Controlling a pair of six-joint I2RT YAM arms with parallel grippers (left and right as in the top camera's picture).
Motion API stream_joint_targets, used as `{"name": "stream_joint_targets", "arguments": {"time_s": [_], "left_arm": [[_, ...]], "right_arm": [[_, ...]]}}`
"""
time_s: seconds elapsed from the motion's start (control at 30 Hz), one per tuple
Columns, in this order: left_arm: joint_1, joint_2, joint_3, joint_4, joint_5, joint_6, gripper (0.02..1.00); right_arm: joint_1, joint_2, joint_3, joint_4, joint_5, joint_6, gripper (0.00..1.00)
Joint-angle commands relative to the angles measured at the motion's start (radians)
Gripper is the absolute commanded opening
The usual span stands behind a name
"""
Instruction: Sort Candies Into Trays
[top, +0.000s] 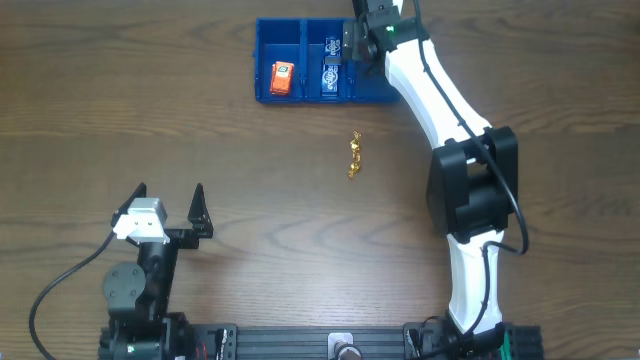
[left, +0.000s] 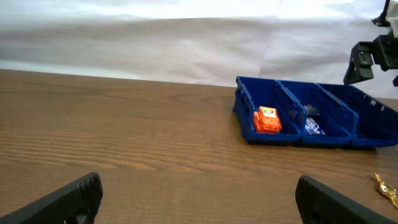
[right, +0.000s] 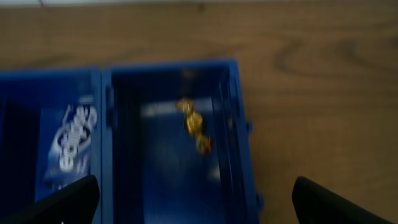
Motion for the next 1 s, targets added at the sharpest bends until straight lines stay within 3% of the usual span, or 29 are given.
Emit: {"name": "stream_joint_targets", "arguments": {"time_s": [0.03, 0.13, 0.2, 0.3, 0.43, 0.7, 1.0], "left_arm": [[0.002, -0.006, -0.013, -0.047, 0.037, -0.012, 0.998], [0.002, -0.006, -0.013, -0.048, 0.037, -0.012, 0.998], [0.002, -0.006, -0.013, -0.048, 0.037, -0.011, 0.998], [0.002, -0.006, -0.013, -0.047, 0.037, -0.012, 0.996], [0.002, -0.006, -0.013, -0.048, 0.037, -0.012, 0.998], [0.002, -0.006, -0.013, -0.047, 0.037, -0.012, 0.998], [0.002, -0.006, -0.013, -0.048, 0.037, -0.012, 0.998]], "right_arm": [[0.035, -0.137, 0.003, -0.167, -0.05, 0.008, 0.996], [0.079, -0.171, 0.003, -0.327, -0.121, 0.084, 1.0], [0.111, -0.17, -0.017, -0.427, -0.237, 0.109, 1.0], [0.159, -0.17, -0.1, -0.437, -0.306, 0.114, 1.0], [0.209, -0.17, -0.234, -0.393, -0.301, 0.175, 1.0], [0.204, -0.17, -0.384, -0.373, -0.291, 0.24, 1.0], [0.194, -0.17, -0.465, -0.345, -0.323, 0.245, 1.0]]}}
